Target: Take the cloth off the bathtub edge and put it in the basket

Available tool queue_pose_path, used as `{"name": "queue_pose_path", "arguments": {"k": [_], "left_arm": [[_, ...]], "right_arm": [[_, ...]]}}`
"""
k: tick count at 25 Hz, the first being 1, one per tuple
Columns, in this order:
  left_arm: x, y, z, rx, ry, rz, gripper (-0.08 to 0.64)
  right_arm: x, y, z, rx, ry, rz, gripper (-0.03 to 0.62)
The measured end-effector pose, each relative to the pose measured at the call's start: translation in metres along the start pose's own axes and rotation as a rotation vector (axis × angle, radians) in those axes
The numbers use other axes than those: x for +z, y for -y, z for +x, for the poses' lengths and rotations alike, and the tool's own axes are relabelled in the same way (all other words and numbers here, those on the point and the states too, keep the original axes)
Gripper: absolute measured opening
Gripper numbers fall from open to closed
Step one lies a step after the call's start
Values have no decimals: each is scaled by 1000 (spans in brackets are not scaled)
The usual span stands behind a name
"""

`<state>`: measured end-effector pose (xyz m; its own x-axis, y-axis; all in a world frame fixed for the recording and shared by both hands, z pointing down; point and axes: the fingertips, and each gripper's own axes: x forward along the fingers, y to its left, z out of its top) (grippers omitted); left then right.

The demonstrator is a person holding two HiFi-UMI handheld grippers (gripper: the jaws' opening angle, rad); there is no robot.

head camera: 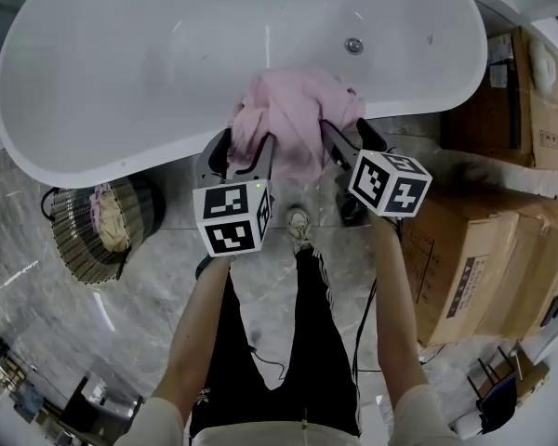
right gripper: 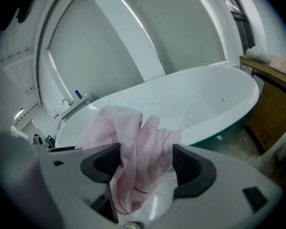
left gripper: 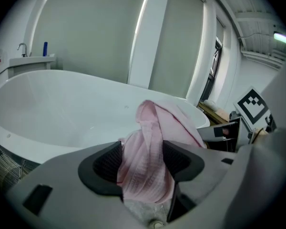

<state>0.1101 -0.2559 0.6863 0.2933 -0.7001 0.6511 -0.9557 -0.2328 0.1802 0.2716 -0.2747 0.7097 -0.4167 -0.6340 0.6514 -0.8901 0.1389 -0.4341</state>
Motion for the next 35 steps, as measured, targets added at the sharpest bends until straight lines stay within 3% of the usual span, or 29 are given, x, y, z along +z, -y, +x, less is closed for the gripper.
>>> {"name": "queue_pose_path", "arguments": {"k": [10,14,20,23,35], "left_arm": [[-2,0,0,27,8,48,285],[-2,1,1,29,-2,49,285],[-2,4,1,25,-14,48,284],[-5,9,3,-6,-27,30,186],[-5,12,7,-6,-28,-31,103]], "right_arm": [[-2,0,0,-1,15,13,327],[-5,1,0,-5,-2,7,205],[-5,-4,0,-5,6,-23,106],[-6,-6,1,-10,6,-33,98],[-4,-7,-2,-61,45,-79,66]]}}
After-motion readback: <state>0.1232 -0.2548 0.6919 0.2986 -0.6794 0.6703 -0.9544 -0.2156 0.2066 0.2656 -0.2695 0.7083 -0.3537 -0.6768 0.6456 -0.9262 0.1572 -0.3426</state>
